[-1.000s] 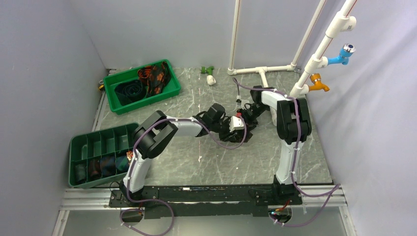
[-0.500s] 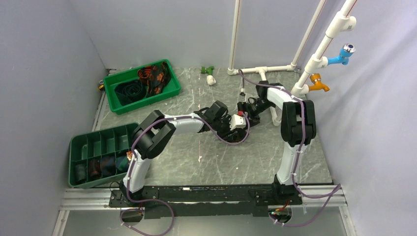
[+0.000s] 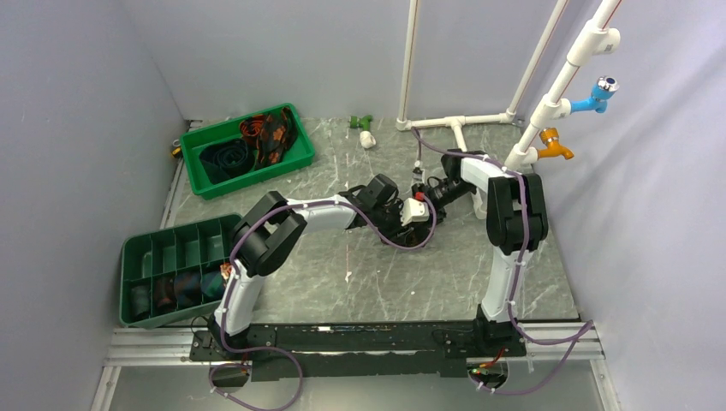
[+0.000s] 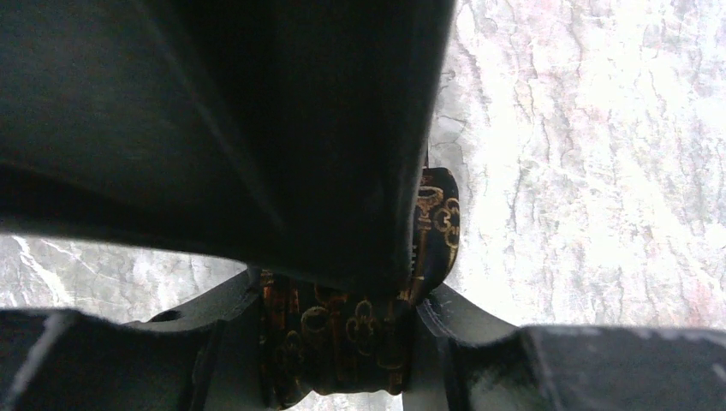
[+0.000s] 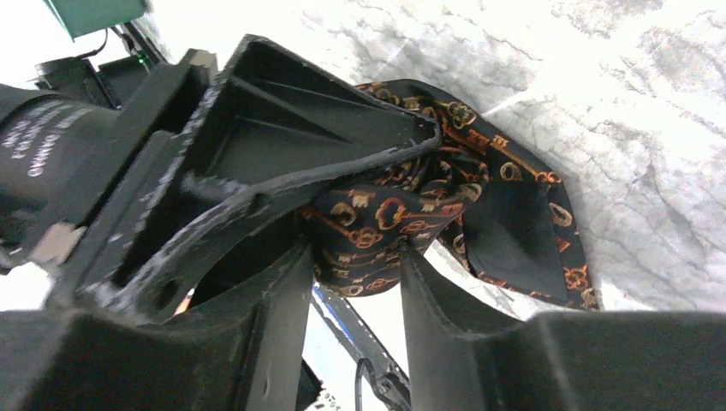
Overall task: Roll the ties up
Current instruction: Roll the tie at the center of the board.
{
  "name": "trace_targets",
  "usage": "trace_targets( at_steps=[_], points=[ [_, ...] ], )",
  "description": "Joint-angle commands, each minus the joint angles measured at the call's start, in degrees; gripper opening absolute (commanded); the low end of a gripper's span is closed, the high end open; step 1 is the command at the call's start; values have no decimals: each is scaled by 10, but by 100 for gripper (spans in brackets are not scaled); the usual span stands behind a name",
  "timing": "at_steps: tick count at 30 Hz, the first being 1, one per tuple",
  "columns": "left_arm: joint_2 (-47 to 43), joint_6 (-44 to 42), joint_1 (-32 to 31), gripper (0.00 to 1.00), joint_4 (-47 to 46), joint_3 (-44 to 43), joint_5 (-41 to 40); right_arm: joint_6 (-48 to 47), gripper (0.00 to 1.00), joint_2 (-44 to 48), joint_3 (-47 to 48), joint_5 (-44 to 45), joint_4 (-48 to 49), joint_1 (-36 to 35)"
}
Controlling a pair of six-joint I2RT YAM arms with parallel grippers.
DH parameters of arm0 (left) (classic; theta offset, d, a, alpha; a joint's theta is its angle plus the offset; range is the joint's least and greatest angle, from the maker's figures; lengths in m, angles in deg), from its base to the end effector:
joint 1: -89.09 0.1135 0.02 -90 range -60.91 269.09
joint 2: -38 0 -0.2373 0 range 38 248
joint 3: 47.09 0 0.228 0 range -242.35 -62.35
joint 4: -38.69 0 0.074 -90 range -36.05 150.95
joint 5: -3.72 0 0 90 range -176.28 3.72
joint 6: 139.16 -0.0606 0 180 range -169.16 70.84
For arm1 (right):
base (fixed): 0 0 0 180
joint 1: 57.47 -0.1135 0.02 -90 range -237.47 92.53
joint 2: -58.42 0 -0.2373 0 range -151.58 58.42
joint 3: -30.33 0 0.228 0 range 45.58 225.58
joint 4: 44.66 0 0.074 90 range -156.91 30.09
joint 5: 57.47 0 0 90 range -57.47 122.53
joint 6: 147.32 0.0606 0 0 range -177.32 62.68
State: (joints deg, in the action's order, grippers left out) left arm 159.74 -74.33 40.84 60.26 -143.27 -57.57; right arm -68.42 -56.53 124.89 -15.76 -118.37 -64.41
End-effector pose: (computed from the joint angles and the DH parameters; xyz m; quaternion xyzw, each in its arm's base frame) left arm 0.2693 -0.3454 0.1238 0.6117 0.6688 -0.2969 0.3007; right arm 0.3178 0.0843 0.1352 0.1285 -0.9029 -0.4097 0.0178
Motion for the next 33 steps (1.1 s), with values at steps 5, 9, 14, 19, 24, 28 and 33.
trace_targets(
  at_steps=[5, 9, 14, 19, 24, 28, 33],
  points=[
    [43, 5, 1, 34, 76, 24, 4, -17, 10, -35, -24, 55, 38, 0],
    [30, -2, 2, 47, 19, 34, 35, -17, 0, -50, -15, 97, 46, 2],
    [23, 8, 2, 54, -66, 40, 57, -16, 0, -56, -11, 134, 48, 2],
    [37, 34, 2, 56, -122, 23, 95, -14, 0, -53, -25, 166, 53, 4],
    [45, 48, 1, 55, -161, 29, 117, -11, 0, -55, -27, 182, 54, 6],
    [55, 36, 0, 31, -121, 17, 103, -11, 0, -54, -17, 186, 45, 7],
    [41, -23, 0, 9, -35, 40, 29, -13, 47, -9, -13, 128, 7, 22]
  ],
)
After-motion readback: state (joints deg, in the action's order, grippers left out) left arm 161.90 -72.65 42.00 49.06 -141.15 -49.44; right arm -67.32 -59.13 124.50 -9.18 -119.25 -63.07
